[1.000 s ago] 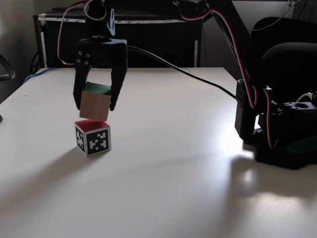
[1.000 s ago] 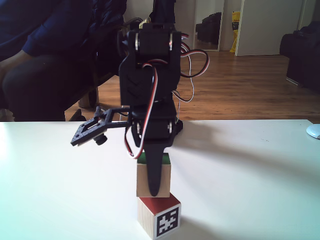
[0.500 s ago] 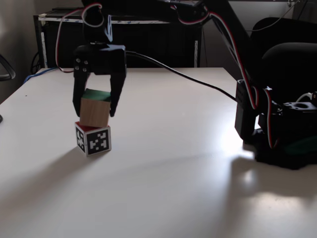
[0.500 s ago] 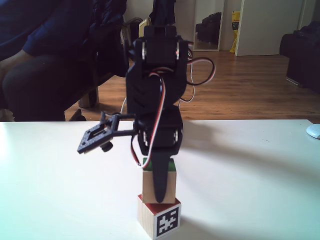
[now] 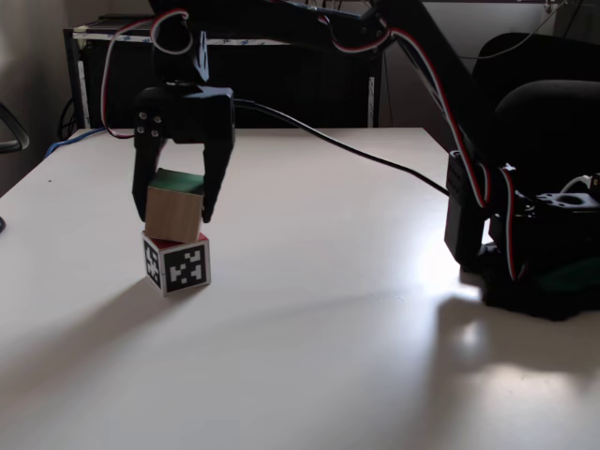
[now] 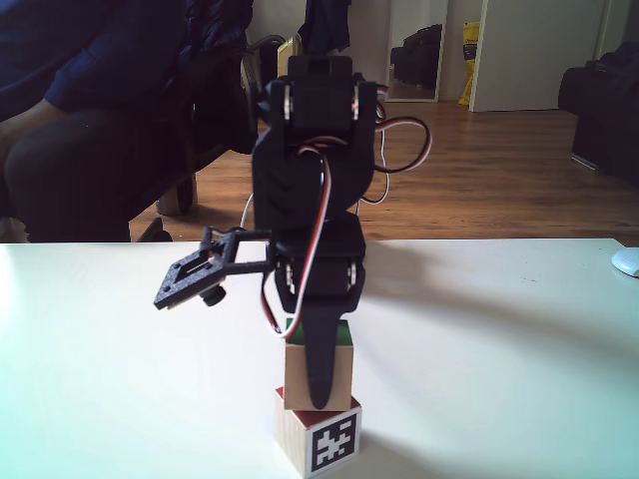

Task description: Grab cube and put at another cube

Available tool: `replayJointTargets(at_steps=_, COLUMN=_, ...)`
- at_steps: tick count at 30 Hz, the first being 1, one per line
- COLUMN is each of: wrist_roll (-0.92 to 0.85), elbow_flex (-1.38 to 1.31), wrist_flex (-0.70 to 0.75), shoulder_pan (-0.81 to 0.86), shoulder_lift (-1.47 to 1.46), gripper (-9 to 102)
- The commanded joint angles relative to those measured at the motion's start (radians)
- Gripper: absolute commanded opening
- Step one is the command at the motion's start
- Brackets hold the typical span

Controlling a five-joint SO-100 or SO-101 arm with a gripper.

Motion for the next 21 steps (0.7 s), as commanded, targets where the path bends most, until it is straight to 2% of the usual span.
replayJointTargets(at_steps=1, wrist_roll=0.009, elbow_flex=-0.026, wrist_flex=-0.006, shoulder_pan=-0.020, shoulder_lift=0.005, gripper=28)
replayJointTargets(at_steps=8, wrist_roll=0.023, elbow_flex=-0.012, wrist_flex=-0.006, shoulder_pan=-0.031, shoulder_lift=0.012, gripper=34)
replayJointTargets(at_steps=10, wrist_roll=0.028, elbow_flex=-0.009, wrist_flex=-0.006, shoulder_pan=-0.031, shoulder_lift=0.015, gripper=39)
replayJointTargets(at_steps=21, wrist_roll=0.032, elbow_flex=0.011, wrist_flex=-0.006, shoulder_pan=-0.021, shoulder_lift=0.060, gripper=43)
